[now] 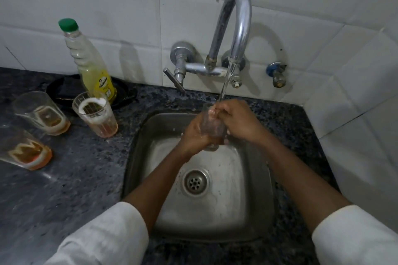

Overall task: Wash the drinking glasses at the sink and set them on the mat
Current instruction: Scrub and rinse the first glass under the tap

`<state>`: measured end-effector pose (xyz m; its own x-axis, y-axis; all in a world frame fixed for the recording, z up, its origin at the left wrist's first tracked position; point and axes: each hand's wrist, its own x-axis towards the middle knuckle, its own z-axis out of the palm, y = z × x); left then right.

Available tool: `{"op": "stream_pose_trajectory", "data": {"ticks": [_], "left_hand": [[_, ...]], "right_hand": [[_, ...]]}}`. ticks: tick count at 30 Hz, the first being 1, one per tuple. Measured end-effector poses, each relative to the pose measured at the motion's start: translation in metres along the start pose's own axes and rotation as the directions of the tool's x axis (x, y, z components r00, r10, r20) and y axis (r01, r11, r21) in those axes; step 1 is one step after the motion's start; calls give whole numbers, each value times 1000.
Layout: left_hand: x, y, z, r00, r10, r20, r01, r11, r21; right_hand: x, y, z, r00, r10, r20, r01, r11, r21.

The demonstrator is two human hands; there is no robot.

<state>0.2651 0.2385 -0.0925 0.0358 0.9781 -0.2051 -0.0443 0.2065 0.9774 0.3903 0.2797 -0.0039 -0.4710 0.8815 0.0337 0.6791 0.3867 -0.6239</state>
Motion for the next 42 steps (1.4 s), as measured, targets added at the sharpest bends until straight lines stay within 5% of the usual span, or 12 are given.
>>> {"op": "stream_pose_trajectory", "data": {"ticks": [2,4,8,10,14,16,22,26,28,34,39,42], "left_hand": [[1,3,-22,939,-75,337,160,959,-234],[1,2,-29,915,-104,390,231,927,-296],[-3,3,8,969,-47,-243,86,985,151],[-5,1,14,948,46,-316,37,967,252],[-4,4,-24,920,-121,373,196,966,-170],[-3,4,-29,875,-133,465,262,938,-227],[-6,5,14,977,-38,-210,68,988,137],[-10,6,-22,914,-126,386,230,944,-238],[-7,3,-26,882,-131,454,315,879,-358],[-2,-9,9,965,123,-233,-53,957,287],[-10,-6,-23,912,-152,381,269,923,-276],[-10,-9,-9,961,-191,200,246,922,-299]], "right_hand": [[-3,-1,-8,993,-77,88,70,994,86],[-4,-3,-10,986,-74,150,65,996,65],[6,0,6,997,35,67,-24,988,-154],[6,4,7,999,31,37,-28,996,-84],[-4,2,-9,992,-104,65,96,988,122],[-5,-1,-11,991,-122,60,116,989,90],[7,1,1,996,83,-30,-87,984,-157],[-3,4,-6,997,-70,33,67,995,70],[-4,3,-5,991,-125,40,123,991,46],[9,7,10,997,75,-25,-78,979,-190],[-3,8,2,988,-155,-7,155,988,7],[-2,8,6,993,-120,-9,120,992,-36]]}}
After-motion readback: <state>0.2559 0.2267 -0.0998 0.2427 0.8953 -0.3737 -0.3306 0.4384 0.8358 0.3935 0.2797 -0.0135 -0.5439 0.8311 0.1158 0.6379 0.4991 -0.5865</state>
